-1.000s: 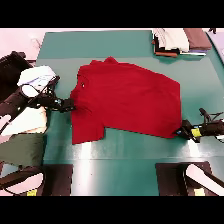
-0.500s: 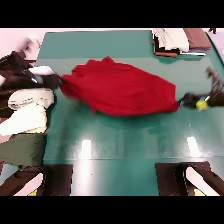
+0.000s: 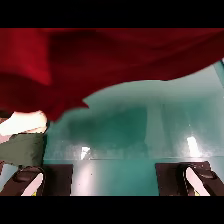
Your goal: Fold the shirts.
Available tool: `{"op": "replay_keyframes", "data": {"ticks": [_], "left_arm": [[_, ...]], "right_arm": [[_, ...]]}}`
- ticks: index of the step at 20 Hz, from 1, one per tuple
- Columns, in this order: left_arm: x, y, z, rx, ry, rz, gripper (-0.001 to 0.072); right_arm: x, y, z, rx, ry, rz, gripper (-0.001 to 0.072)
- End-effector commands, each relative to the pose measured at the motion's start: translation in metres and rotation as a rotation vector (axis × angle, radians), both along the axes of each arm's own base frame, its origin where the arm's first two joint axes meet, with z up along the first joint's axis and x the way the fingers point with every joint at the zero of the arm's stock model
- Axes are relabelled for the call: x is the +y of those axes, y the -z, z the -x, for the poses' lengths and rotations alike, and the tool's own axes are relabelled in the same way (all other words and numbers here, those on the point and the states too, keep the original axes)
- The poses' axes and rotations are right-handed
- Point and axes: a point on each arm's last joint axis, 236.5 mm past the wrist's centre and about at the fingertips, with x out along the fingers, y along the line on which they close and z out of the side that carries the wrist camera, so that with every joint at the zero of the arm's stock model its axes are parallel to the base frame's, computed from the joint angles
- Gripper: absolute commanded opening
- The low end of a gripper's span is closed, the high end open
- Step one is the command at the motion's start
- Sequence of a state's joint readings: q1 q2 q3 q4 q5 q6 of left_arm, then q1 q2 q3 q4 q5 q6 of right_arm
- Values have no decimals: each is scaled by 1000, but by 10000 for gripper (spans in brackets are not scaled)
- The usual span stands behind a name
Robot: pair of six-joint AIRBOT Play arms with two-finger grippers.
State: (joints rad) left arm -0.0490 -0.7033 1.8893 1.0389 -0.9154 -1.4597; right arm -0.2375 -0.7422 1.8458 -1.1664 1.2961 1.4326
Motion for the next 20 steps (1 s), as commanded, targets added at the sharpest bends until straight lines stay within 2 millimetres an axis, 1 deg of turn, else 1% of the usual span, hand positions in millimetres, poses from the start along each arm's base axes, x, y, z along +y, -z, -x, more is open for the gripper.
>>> {"op": "replay_keyframes", "data": {"ticks": [1, 2, 3, 4, 5, 7, 8, 9, 10, 12, 13, 14, 15, 16, 17, 18, 20], "left_arm": [[35, -16, 11, -24, -161, 9, 21], [42, 3, -12, 60, -201, -8, 21], [46, 31, -40, 172, -227, -32, 22], [46, 61, -69, 289, -230, -54, 22], [42, 100, -101, 422, -218, -85, 22], [27, 180, -156, 664, -157, -114, 22], [19, 224, -181, 779, -126, -115, 22], [12, 270, -203, 892, -94, -109, 23], [9, 313, -223, 986, -87, -106, 23], [8, 402, -255, 1163, -91, -99, 23], [8, 438, -268, 1224, -96, -97, 23], [6, 469, -281, 1275, -94, -88, 23], [2, 494, -295, 1304, -82, -76, 23], [-3, 511, -308, 1308, -66, -59, 23], [-6, 523, -323, 1309, -57, -40, 22], [-7, 529, -336, 1306, -59, -33, 22], [-8, 533, -355, 1295, -55, -50, 23]], "right_arm": [[-14, -22, 25, -1, 84, 34, 17], [-16, -8, 13, 68, 78, 29, 16], [-20, 11, -2, 148, 73, 20, 16], [-24, 36, -21, 242, 68, 10, 16], [-29, 62, -39, 333, 64, -5, 16], [-38, 124, -77, 529, 55, -38, 16], [-45, 160, -94, 631, 62, -49, 16], [-47, 194, -107, 727, 57, -59, 16], [-51, 235, -118, 836, 61, -61, 16], [-49, 311, -133, 1028, 45, -72, 16], [-49, 343, -142, 1090, 43, -84, 16], [-51, 374, -153, 1134, 47, -100, 16], [-53, 396, -164, 1161, 52, -110, 16], [-55, 415, -176, 1184, 54, -118, 16], [-57, 428, -188, 1197, 55, -122, 16], [-59, 436, -201, 1199, 56, -125, 16], [-59, 440, -224, 1184, 45, -133, 16]]}}
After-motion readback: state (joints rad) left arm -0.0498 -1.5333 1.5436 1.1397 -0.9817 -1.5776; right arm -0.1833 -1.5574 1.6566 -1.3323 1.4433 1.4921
